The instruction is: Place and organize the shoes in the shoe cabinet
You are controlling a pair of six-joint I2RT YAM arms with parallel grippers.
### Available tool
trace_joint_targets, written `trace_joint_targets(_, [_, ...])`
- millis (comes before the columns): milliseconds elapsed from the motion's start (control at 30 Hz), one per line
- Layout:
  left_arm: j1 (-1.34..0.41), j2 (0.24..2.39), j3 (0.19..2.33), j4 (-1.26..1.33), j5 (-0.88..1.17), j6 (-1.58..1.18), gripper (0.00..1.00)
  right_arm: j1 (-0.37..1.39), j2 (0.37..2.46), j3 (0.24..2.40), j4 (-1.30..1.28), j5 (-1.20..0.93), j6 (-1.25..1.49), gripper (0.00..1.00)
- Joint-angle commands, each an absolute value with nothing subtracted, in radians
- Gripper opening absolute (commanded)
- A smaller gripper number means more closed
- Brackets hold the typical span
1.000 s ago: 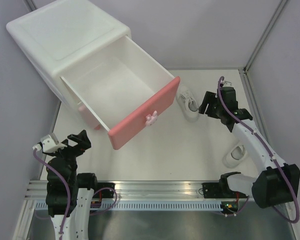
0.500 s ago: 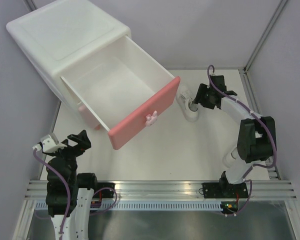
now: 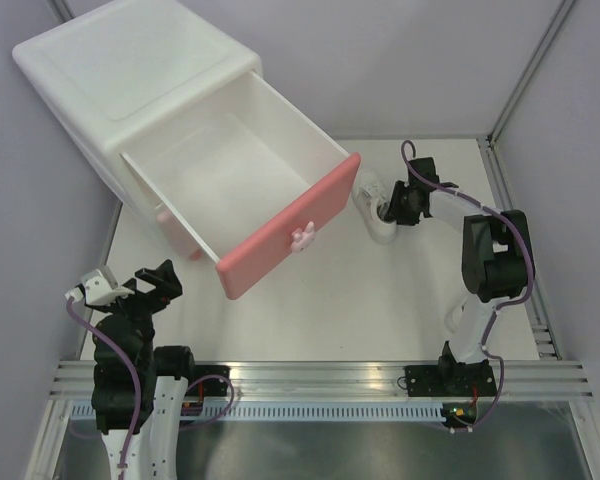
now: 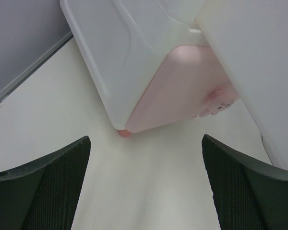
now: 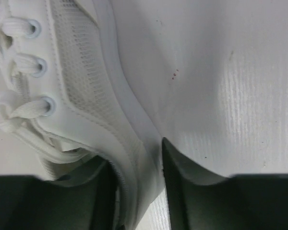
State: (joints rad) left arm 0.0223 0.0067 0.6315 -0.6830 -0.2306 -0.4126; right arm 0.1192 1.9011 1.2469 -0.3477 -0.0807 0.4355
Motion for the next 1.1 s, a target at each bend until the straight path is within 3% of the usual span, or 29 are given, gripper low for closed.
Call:
trace_joint_targets(0, [0.025, -0.075, 0.638, -0.669, -0.238, -0.394, 0.99, 0.117, 1.898, 1.255, -0.353, -0.067, 0.410, 0.38])
trace_joint_targets(200, [0.026, -0.074, 0.638, -0.667, -0.236, -0.394, 0.99, 0.118, 1.841, 1.239, -0.363, -0.066, 0.410, 0.06])
trace_joint_targets(267, [0.025, -0.075, 0.638, -0.667, -0.236, -0.394, 0.99, 0.118, 1.822, 1.236, -0.367, -0.054, 0.410, 0.01])
trace_joint_targets(700, [0.020, -0.075, 0.637, -0.669, -0.238, -0.394, 0.99, 0.117, 1.548, 1.290, -0.511, 0.080, 0.364, 0.01])
trace_joint_targets(1067, [0.012, -0.075, 0.637, -0.667, -0.242, -0.394, 0.99, 0.118, 1.355, 1.492, -0.621, 0.078, 0.334, 0.01])
